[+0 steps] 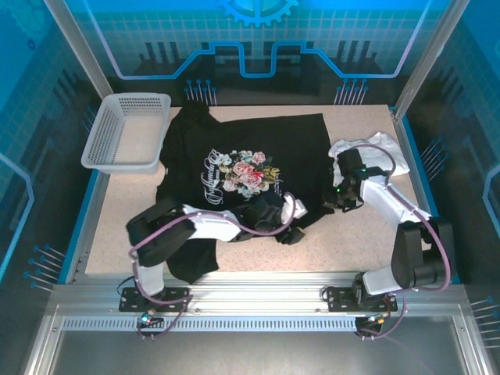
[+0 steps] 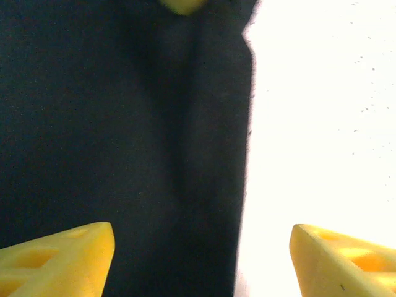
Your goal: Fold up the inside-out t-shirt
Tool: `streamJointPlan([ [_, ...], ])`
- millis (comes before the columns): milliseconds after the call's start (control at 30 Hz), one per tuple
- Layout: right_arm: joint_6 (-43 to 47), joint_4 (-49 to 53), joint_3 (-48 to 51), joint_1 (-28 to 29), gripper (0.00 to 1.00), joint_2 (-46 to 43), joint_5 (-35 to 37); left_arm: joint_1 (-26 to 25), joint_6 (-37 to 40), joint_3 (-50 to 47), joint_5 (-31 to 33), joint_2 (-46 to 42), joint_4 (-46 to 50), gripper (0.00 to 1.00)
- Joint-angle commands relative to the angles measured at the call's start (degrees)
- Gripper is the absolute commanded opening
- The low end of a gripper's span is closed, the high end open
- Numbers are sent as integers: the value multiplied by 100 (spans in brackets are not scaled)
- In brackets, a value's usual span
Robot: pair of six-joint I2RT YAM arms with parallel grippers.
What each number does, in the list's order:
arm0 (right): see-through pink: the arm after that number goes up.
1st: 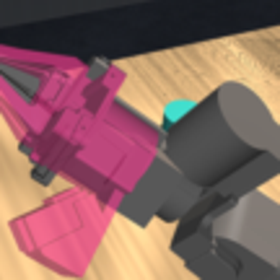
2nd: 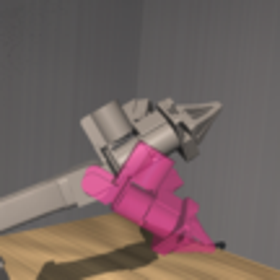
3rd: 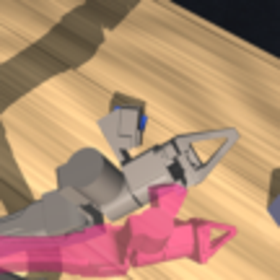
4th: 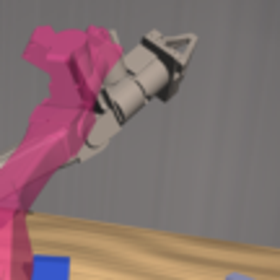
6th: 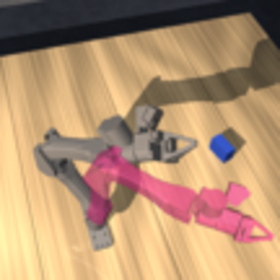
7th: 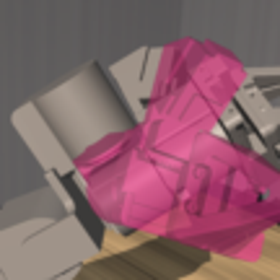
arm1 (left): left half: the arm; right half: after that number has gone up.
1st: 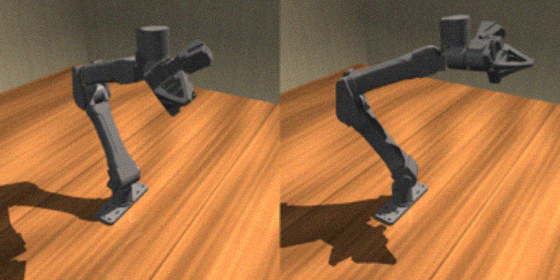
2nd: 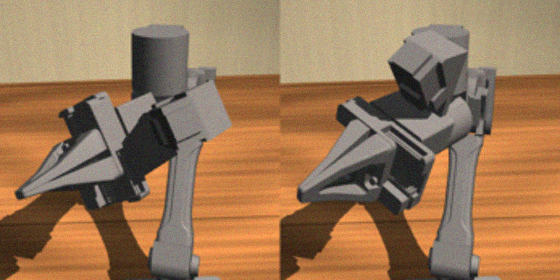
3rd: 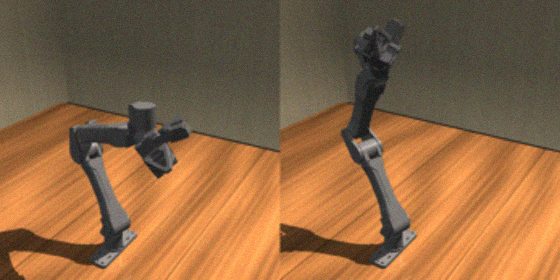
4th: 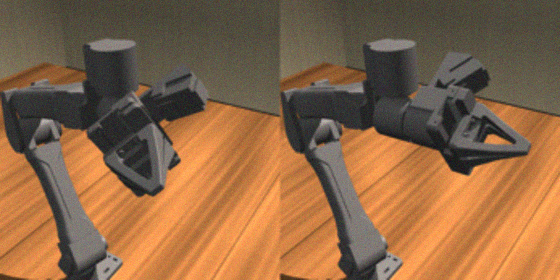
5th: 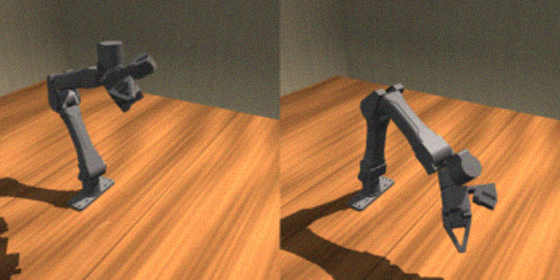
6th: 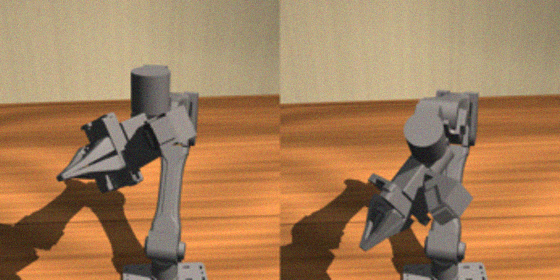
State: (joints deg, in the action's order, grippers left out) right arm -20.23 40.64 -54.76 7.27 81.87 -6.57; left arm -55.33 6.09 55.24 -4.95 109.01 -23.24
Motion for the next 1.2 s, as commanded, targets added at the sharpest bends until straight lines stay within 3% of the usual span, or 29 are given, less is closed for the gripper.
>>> streamJointPlan([
  [0, 350, 489, -122, -352, 1, -113, -993, -156, 1112, 415, 54, 534, -923, 76],
  [133, 434, 455, -152, -619, 2, -18, -1645, -232, 1187, 771, 1027, 1204, -1783, 66],
  [267, 434, 348, -323, -801, 7, 241, -1914, -233, 1022, 786, 1136, 1398, -2314, 32],
  [333, 231, 61, -485, -817, 14, 441, -1647, -217, 788, 651, 918, 1199, -2261, 5],
  [367, 76, -109, -602, -815, 18, 620, -1431, -186, 572, 551, 781, 1063, -2199, 0],
  [533, -157, -443, -1316, -707, 31, 1270, -728, 397, -1388, 343, -660, 651, -1809, 0],
  [600, -4, -346, -1309, -577, 37, 1136, -420, 681, -2241, 314, -1102, 622, -1743, 0],
  [700, 251, -320, -884, -328, 43, 646, -116, 895, -2939, 235, -1489, 646, -1795, 0],
  [933, 423, -1185, 402, 577, 62, -661, 339, 939, -3060, 105, -1658, 714, -1749, 0],
  [1167, 577, -1696, 272, 881, 63, -147, 312, 967, -3047, -58, -1668, 743, -2072, 0],
])
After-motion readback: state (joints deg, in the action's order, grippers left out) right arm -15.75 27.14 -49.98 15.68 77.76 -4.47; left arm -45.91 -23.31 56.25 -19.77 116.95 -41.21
